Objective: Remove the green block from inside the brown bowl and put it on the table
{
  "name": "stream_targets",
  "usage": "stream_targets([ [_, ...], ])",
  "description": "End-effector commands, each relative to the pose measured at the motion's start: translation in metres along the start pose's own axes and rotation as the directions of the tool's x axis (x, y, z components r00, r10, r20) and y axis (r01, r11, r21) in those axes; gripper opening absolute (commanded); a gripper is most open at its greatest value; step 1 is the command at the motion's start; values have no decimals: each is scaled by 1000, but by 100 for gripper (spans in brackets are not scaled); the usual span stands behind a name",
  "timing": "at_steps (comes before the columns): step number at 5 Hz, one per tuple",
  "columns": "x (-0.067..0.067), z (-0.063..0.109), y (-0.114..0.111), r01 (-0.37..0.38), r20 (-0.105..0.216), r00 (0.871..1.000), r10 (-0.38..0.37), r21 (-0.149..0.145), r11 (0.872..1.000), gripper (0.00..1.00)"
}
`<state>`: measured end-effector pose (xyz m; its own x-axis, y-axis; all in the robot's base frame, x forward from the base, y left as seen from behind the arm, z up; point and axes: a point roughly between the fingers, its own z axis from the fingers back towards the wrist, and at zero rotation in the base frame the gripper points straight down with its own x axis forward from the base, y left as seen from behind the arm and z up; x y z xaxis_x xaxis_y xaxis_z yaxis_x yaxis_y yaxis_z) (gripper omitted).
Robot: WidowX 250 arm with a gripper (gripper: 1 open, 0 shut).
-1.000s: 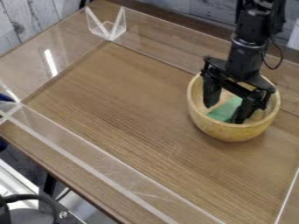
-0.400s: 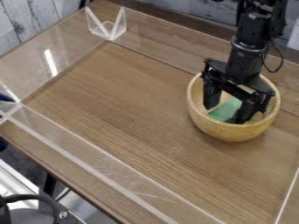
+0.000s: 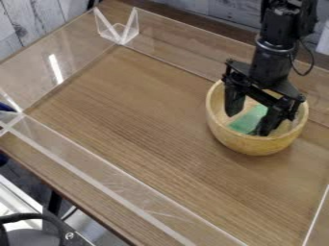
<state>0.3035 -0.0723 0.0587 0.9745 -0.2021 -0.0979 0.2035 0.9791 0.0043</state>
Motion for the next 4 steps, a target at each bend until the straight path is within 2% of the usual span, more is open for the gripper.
stream_targets([
  [1,6,21,-1,9,82,997,-9,1,1000,100],
  [4,9,12,-1,16,81,997,-17,2,1000,100],
])
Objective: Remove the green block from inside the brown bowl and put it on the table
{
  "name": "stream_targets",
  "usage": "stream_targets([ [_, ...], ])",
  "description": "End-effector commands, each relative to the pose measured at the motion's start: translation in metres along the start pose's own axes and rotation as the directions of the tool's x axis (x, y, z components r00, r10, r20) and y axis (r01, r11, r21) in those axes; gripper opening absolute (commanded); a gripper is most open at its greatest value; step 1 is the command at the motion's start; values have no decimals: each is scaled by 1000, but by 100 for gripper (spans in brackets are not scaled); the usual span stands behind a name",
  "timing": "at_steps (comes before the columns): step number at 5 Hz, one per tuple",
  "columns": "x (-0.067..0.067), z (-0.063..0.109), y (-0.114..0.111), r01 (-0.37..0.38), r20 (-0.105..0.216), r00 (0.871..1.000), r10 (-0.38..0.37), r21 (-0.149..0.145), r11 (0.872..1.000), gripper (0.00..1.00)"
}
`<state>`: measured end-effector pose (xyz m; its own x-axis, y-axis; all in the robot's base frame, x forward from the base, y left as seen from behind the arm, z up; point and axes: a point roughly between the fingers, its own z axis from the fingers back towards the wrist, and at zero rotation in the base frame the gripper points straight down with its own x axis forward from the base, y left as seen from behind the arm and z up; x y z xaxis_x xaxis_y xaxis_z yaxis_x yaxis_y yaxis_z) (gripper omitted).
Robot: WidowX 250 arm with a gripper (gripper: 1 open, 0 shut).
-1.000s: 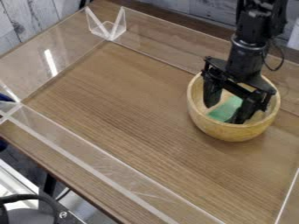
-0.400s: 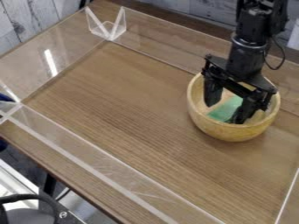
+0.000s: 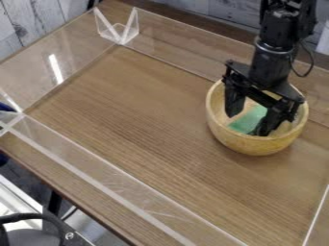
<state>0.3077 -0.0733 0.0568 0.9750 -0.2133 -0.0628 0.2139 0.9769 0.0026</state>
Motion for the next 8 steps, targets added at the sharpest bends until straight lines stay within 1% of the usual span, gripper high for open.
stream_targets([
  [1,5,10,-1,8,45,999,-8,3,1000,100],
  [2,6,7,-1,9,46,999,-9,3,1000,100],
  [3,8,0,0,9,42,999,-9,0,1000,100],
  [4,9,-5,1,8,45,999,-8,-3,1000,0],
  [5,6,-2,0,10,62,998,-9,-14,1000,0],
  [6,2,9,-1,14,89,996,-12,-19,1000,100],
  [7,-1,14,-1,15,105,994,-12,-24,1000,0],
  [8,-3,18,-2,16,117,993,-13,-27,1000,0],
])
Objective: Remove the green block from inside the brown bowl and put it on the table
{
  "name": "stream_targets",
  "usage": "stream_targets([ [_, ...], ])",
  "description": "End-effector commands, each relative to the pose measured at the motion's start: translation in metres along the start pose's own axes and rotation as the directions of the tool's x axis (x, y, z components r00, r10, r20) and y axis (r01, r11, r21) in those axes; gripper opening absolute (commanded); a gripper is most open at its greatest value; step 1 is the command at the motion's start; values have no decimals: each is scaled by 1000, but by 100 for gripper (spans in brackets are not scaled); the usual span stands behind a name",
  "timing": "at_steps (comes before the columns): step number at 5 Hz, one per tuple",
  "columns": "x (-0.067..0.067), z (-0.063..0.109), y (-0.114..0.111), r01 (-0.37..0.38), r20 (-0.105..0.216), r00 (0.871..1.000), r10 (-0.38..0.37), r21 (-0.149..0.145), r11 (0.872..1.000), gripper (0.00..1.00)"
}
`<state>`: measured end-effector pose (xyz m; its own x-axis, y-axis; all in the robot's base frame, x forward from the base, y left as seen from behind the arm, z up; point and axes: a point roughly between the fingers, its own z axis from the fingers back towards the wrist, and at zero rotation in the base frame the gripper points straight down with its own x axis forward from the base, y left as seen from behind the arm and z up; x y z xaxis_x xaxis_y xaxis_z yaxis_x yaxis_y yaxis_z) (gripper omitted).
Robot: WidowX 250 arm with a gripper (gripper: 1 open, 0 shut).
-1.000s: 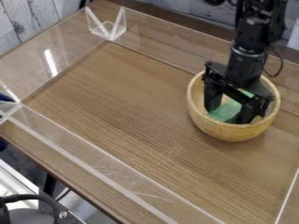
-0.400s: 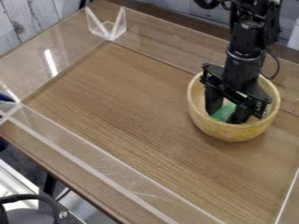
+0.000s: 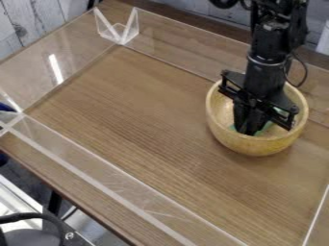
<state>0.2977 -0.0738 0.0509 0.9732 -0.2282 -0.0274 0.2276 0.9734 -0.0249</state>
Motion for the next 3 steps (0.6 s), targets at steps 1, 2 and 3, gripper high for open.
stream_targets([
  [1,5,28,-1,5,87,996,-5,0,1000,100],
  [2,4,31,-2,9,92,996,-9,-1,1000,100],
  [3,3,30,-4,14,93,996,-14,-2,1000,0],
])
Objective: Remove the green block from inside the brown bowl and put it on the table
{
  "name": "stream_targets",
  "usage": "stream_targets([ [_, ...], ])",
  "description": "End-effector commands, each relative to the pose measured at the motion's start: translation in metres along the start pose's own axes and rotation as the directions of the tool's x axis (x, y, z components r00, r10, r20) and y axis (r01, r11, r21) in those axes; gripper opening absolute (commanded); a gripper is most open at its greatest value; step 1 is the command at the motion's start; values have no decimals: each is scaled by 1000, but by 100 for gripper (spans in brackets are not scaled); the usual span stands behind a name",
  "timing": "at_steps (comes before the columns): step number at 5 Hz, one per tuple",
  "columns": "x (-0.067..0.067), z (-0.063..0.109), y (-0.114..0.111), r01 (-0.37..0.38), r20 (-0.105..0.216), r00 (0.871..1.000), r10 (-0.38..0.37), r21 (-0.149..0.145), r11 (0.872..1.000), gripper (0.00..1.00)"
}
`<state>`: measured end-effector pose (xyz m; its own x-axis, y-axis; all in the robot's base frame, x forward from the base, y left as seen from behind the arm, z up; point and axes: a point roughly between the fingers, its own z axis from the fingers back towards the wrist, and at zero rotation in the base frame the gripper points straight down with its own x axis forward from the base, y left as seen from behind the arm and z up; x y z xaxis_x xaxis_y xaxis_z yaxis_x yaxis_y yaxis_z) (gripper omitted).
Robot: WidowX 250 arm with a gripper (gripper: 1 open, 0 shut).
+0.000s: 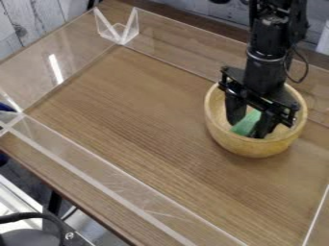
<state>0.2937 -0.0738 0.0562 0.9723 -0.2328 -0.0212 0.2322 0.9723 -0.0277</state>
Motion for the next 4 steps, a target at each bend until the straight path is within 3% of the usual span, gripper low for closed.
stream_targets([
  [1,7,23,-3,10,86,996,-10,-1,1000,0],
  [2,5,26,-4,14,90,996,-14,-1,1000,100],
  [3,5,27,-5,19,92,996,-19,1,1000,100],
  [4,5,24,-6,22,90,996,-22,-1,1000,0],
])
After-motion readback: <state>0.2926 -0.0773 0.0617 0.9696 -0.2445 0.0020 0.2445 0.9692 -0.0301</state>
